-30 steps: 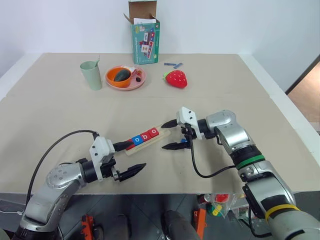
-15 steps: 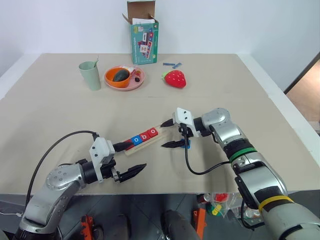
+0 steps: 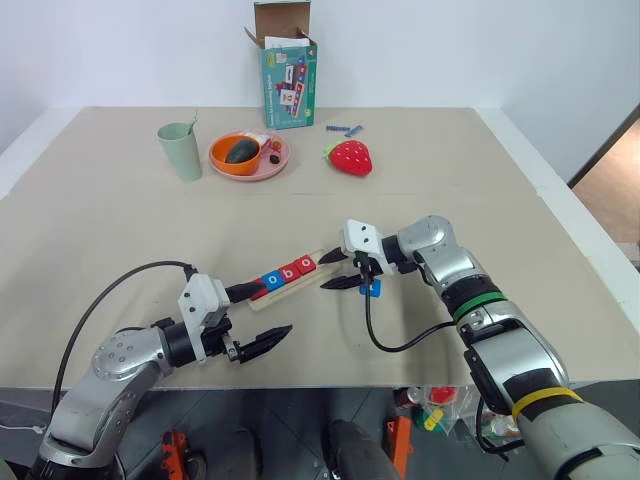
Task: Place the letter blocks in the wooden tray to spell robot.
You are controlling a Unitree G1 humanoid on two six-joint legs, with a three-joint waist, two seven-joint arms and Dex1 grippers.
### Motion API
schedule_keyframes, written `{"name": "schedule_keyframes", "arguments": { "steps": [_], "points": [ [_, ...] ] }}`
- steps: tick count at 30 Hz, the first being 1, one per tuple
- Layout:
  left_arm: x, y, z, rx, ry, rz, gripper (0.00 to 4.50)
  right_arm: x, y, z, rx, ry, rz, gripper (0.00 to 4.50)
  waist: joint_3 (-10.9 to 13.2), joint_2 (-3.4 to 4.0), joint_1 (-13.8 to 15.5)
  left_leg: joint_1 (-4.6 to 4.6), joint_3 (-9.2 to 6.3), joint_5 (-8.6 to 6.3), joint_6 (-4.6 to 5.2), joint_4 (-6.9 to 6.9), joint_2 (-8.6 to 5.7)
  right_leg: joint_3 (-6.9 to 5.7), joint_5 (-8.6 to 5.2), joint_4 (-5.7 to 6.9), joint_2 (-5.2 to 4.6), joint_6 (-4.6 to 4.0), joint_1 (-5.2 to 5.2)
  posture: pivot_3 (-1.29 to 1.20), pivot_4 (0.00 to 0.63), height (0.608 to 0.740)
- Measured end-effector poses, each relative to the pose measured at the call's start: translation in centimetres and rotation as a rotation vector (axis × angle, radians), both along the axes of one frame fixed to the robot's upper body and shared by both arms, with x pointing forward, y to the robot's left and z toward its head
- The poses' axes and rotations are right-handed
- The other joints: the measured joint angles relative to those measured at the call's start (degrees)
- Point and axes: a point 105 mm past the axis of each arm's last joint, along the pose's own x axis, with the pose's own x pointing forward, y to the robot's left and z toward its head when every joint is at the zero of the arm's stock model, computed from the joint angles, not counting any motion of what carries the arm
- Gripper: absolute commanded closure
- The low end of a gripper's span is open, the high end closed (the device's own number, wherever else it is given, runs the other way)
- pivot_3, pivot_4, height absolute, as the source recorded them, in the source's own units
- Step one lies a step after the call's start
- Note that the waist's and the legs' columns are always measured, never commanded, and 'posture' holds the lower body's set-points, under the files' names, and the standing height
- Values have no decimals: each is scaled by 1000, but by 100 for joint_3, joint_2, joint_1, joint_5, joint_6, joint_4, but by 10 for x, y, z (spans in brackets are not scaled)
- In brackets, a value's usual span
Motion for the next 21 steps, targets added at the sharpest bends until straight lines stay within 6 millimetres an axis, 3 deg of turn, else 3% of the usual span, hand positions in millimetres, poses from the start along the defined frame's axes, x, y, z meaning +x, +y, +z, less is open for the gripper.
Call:
{"name": "schedule_keyframes", "arguments": {
  "steps": [9,10,13,21],
  "points": [
    [0,0,0,0,1,2,0,4,-1,1,-29,-10,-3,1923,0,0,-1,1,0,0,0,0,0,-1,1,0,1,-1,0,0,150,740],
    [0,0,0,0,1,3,0,5,-1,1,-30,-10,-3,2446,0,0,-1,2,0,0,0,0,0,-1,1,0,0,-1,0,0,150,740],
    [0,0,0,0,1,4,0,5,-1,1,-35,-16,2,3403,0,0,-1,2,0,0,0,0,1,-1,1,0,1,-1,0,0,150,740],
    [-1,1,-3,0,11,12,0,5,0,0,-44,-17,5,3403,0,0,-1,4,0,0,0,0,1,0,1,1,1,-2,2,0,150,740]
  ]
}}
